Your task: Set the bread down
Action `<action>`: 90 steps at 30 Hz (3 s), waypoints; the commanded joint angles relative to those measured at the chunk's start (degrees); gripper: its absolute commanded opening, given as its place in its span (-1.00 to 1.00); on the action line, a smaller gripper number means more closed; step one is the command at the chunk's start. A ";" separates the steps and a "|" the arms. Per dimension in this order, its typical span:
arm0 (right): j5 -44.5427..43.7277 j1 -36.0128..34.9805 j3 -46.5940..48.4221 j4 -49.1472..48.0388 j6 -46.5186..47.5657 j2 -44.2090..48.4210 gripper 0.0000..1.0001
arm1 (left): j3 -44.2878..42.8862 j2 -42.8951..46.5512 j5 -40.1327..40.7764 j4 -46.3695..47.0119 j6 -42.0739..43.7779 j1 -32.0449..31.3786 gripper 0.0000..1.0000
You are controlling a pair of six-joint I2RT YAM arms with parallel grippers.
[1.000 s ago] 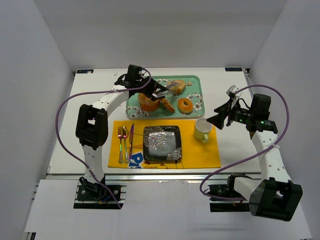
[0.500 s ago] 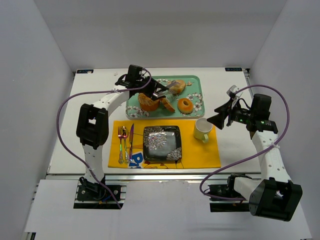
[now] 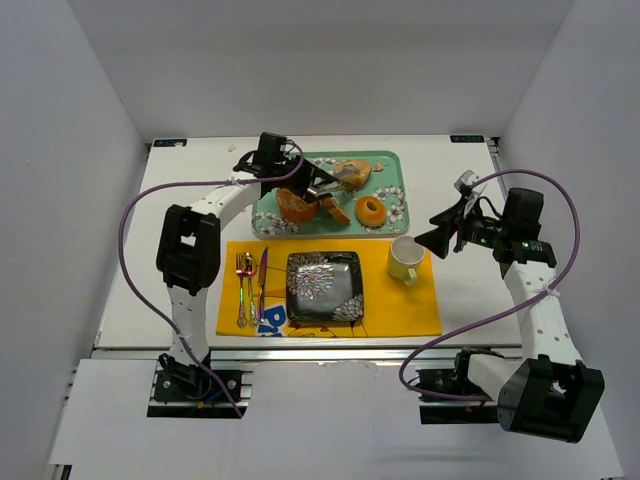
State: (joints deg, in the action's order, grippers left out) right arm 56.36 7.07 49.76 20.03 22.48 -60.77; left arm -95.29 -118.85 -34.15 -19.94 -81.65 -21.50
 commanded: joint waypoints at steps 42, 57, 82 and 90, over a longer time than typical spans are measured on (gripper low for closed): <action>3.67 0.22 3.50 3.87 2.92 0.75 0.52 | 36.02 55.27 -5.49 -23.99 40.42 0.05 -1.00; 4.99 -1.27 7.02 9.05 5.21 0.04 0.52 | 59.43 66.49 -7.78 -27.51 44.72 0.05 -0.81; 5.34 -1.27 5.26 9.41 4.94 1.10 0.52 | 37.47 69.63 11.73 -44.47 41.92 0.23 -0.08; 5.60 -1.27 4.65 9.24 5.03 1.45 0.52 | 29.11 65.94 35.05 -47.38 41.48 0.75 -0.44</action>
State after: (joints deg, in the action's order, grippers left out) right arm 60.23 5.98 54.22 30.00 27.42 -60.51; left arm -63.11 -51.53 -13.13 -66.06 -40.01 -21.23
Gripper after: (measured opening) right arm 0.758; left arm 0.320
